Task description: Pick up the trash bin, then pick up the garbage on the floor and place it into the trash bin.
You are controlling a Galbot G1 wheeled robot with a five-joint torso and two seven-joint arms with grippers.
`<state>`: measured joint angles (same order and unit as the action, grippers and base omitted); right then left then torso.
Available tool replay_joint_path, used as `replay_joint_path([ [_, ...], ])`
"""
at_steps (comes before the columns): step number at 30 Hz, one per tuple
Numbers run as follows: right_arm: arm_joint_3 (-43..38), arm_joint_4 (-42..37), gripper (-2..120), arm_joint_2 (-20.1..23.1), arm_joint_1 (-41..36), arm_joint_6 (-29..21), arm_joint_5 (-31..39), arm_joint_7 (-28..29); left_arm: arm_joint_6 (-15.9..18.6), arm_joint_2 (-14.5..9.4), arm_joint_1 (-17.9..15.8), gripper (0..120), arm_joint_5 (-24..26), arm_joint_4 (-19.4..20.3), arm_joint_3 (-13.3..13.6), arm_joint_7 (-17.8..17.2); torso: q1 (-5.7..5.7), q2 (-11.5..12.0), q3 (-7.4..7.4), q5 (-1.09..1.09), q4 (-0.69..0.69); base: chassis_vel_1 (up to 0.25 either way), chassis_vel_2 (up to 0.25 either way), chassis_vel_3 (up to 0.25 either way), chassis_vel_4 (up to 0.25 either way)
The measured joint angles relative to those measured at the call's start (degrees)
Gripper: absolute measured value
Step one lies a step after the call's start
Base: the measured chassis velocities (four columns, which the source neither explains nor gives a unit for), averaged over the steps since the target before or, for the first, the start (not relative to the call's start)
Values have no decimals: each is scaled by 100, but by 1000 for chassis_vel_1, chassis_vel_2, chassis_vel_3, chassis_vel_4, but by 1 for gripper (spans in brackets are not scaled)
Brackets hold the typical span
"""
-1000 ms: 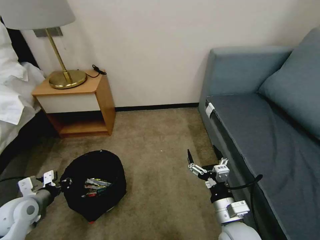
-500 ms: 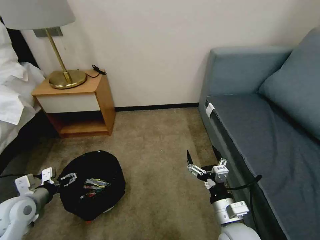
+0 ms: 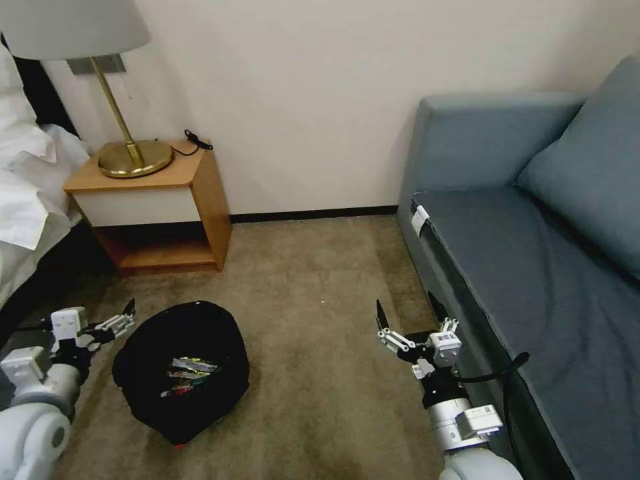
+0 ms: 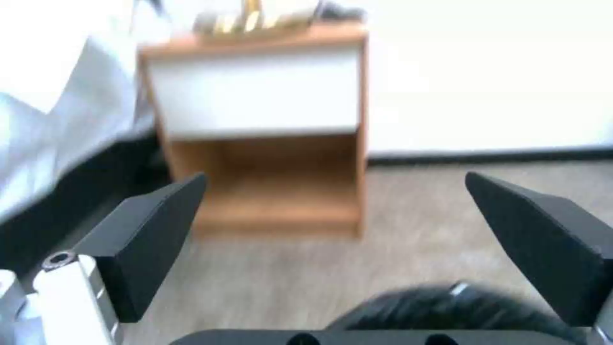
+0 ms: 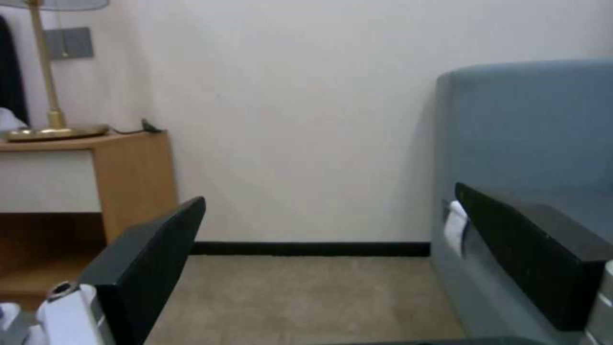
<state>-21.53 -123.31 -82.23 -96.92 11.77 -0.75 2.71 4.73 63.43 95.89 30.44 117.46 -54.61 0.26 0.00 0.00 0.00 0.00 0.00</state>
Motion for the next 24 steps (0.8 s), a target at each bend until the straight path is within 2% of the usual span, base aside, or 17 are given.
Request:
replay_joint_path([
  [1,0,0,100,0,0,0,0,0,0,0,0,100,0,0,0,0,0,0,0,0,0,0,0,0,0],
  [4,-73,41,100,-86,-98,156,-118,106,-643,229,174,100,-470,203,77,125,0,0,0,0,0,0,0,0,0],
  [7,-115,52,100,-118,-139,226,-153,157,-837,319,241,100,-605,273,105,126,0,0,0,0,0,0,0,0,0],
  [8,-229,70,100,-174,-212,378,-225,234,-1159,499,371,100,-796,403,155,117,0,0,0,0,0,0,0,0,0],
  [9,-294,76,100,-199,-251,457,-264,253,-1294,579,436,100,-888,449,175,110,0,0,0,0,0,0,0,0,0],
  [10,-294,76,100,-199,-251,457,-264,253,-1294,579,436,100,-888,449,175,110,0,0,0,0,0,0,0,0,0],
  [13,-486,102,100,-243,-404,748,-469,317,-1640,799,683,100,-1176,648,258,80,0,0,0,1,0,0,0,0,0],
  [15,-538,116,100,-253,-462,854,-539,328,-1725,872,758,100,-1272,698,293,72,0,0,0,1,0,0,0,0,0],
  [19,-732,163,100,-335,-712,1305,-676,349,-2096,1152,1009,100,-1621,793,587,70,0,0,0,1,0,0,0,0,0],
  [20,-732,163,100,-335,-712,1305,-676,349,-2096,1152,1009,100,-1621,793,587,70,0,0,0,1,0,0,0,0,0],
  [23,-762,152,100,-378,-852,1479,-679,350,-2169,1228,1153,100,-1924,799,884,17,0,0,0,0,0,0,0,0,0],
  [24,-762,152,100,-378,-852,1479,-679,350,-2169,1228,1153,100,-1924,799,884,17,0,0,0,0,0,0,0,0,0],
])
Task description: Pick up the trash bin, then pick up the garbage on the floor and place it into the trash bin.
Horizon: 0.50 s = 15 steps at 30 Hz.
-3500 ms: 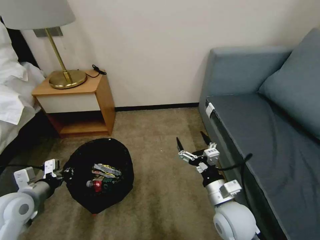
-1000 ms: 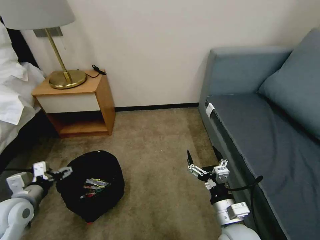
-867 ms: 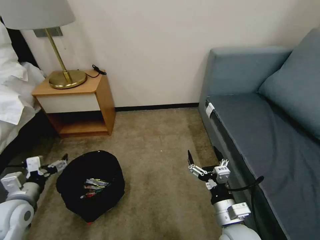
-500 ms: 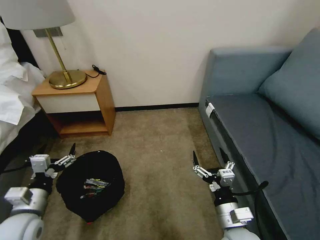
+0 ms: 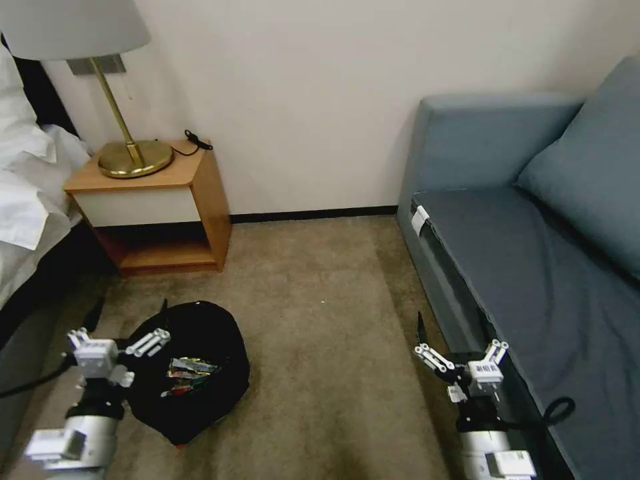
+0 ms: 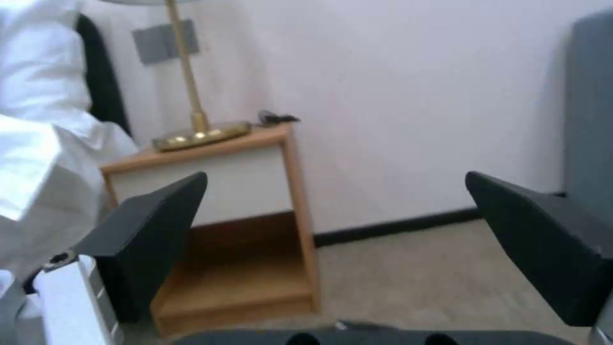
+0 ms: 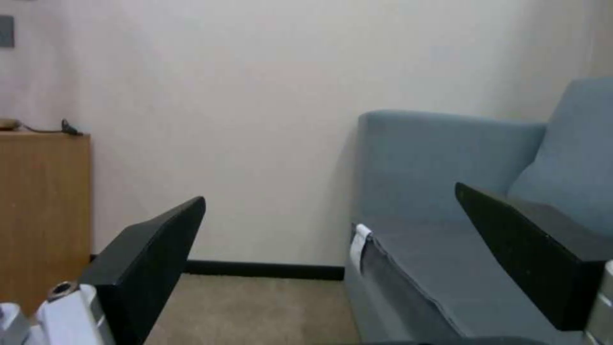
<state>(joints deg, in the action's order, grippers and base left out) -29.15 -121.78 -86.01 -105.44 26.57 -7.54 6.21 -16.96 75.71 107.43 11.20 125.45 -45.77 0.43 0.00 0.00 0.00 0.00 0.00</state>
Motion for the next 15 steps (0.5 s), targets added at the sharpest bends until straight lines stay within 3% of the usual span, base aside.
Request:
replay_joint_path([
  [4,-5,-42,100,-131,-91,85,12,3,40,55,116,100,-196,96,202,-101,0,0,0,0,0,0,0,0,0],
  [15,65,-120,100,-197,-86,10,51,-10,112,12,119,100,-166,212,172,-127,0,0,0,-1,0,0,0,0,0],
])
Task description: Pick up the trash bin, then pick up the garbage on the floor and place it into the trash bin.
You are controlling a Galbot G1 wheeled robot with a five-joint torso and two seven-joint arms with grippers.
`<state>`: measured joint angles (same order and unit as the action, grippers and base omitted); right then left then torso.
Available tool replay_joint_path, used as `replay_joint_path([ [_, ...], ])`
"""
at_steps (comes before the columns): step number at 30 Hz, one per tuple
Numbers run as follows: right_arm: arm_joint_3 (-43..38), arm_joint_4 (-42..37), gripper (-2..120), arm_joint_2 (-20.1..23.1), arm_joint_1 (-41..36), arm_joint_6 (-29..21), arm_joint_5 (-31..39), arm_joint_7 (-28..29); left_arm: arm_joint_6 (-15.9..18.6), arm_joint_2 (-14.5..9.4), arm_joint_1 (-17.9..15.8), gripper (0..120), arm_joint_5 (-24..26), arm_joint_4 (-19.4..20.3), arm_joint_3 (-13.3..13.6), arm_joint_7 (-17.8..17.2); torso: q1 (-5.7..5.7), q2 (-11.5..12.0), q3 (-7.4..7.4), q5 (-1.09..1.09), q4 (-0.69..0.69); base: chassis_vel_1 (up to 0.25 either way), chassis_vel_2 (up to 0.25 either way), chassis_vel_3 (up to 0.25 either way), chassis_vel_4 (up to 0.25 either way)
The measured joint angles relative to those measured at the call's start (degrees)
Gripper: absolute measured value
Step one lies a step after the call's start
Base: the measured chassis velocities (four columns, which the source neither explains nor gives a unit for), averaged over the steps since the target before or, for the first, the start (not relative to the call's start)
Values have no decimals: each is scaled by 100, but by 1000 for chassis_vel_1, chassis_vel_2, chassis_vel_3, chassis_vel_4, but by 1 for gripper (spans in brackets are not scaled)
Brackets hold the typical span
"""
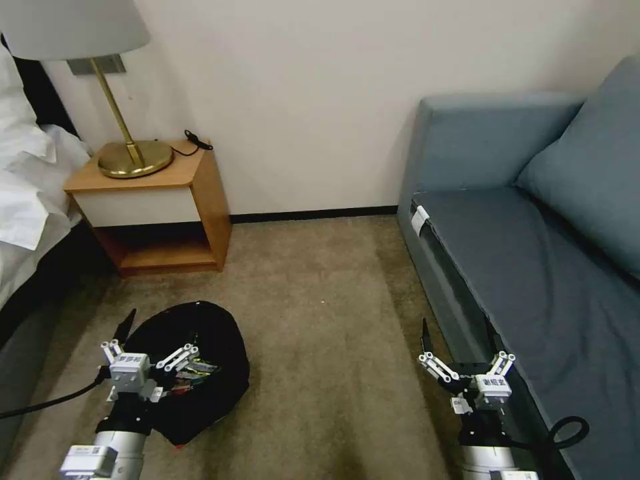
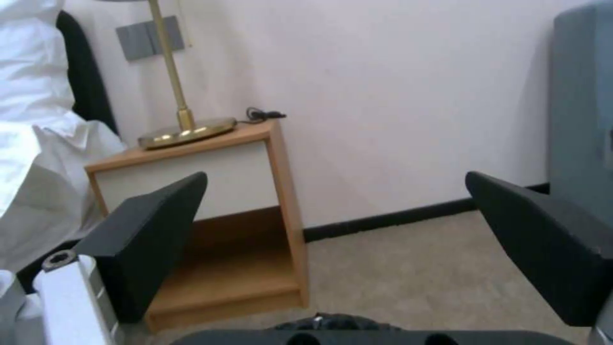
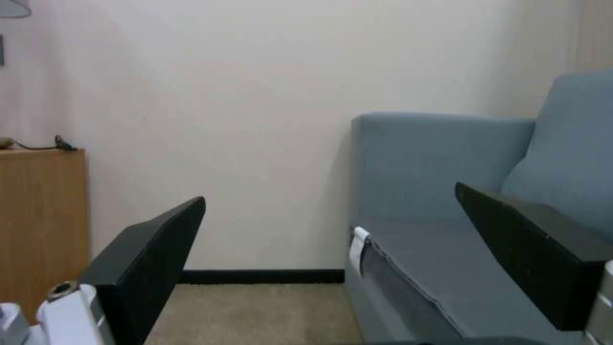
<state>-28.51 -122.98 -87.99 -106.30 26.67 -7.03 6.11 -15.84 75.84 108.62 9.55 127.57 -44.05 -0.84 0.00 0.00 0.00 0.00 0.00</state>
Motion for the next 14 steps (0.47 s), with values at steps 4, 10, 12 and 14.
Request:
replay_joint_path([
  [4,27,-21,100,-11,-2,-16,-5,-7,-5,3,-1,100,6,-6,2,2,0,0,0,0,0,0,0,0,0],
  [10,55,-37,100,-36,3,-81,-3,-5,-30,3,11,100,-12,-14,22,10,0,0,0,0,0,0,0,0,0],
  [12,55,-38,100,-36,5,-90,-3,-5,-34,4,12,100,-19,-14,24,10,0,0,0,0,0,0,0,0,0],
  [14,39,-39,100,-29,8,-103,-5,-5,-44,8,17,100,-27,-15,30,12,0,0,0,0,0,0,0,0,0],
])
